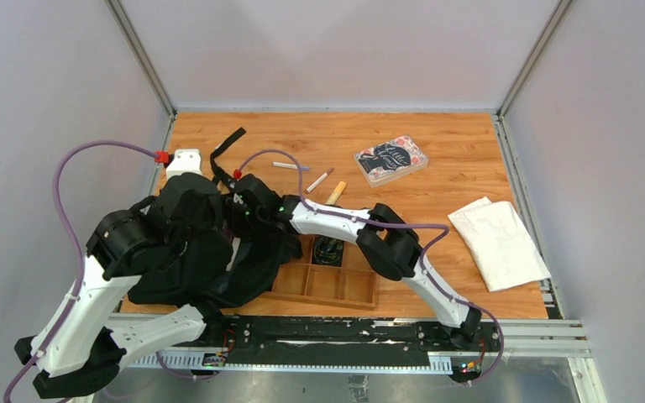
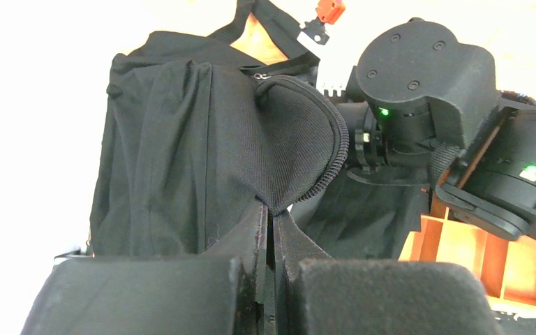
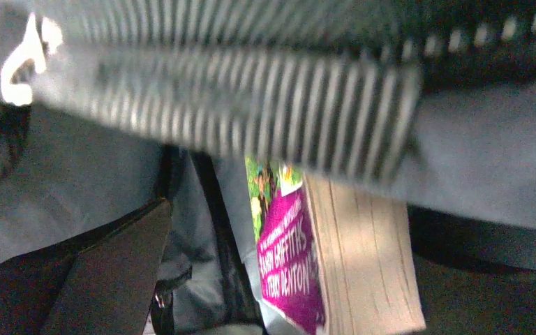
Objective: Pack the student bag
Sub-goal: Place the book in the student bag.
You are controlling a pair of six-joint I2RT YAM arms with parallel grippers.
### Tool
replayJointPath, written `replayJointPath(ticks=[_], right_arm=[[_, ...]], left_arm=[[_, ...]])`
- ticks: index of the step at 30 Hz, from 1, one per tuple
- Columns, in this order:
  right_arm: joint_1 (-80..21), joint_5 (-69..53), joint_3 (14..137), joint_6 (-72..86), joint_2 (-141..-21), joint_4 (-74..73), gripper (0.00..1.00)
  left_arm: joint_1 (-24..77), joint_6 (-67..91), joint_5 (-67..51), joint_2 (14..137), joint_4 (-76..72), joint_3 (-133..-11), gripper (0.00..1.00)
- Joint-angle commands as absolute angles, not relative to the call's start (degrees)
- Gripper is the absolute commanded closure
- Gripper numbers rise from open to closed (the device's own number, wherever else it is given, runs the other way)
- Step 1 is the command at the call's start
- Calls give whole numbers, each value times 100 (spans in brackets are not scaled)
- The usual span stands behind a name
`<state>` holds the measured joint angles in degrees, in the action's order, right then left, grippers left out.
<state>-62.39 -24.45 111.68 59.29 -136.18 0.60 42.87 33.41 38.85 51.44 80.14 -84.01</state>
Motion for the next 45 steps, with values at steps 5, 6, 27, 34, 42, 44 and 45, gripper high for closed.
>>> replayJointPath(ticks=[5,6,27,34,42,44,45], right_arm=[[-6148,-2589,10213,5111,-12247,-441,3],[-6118,-2645,10091,5035,-12099,-456,2],[-4749,-1306,6699,3765,-7750,-1811,2],[-3295,-192,5565,3894,-6351,-1964,2],[-1979,-299,5504,3953,-6896,-2046,1],[-1666,-442,5673,3947,-7278,-1995,1],[-1529,-503,5757,3951,-7477,-1962,1]], left_arm=[[4256,3475,4148,5104,7708,-8510,100],[4254,3468,4160,5113,7700,-8505,100],[4258,2922,2759,5107,6808,-7416,100],[4263,2774,1467,5120,5544,-6396,100],[4263,2667,1303,5294,5361,-6277,3],[4263,2535,1352,5367,5368,-6601,0],[4263,2473,1375,5435,5356,-6785,0]])
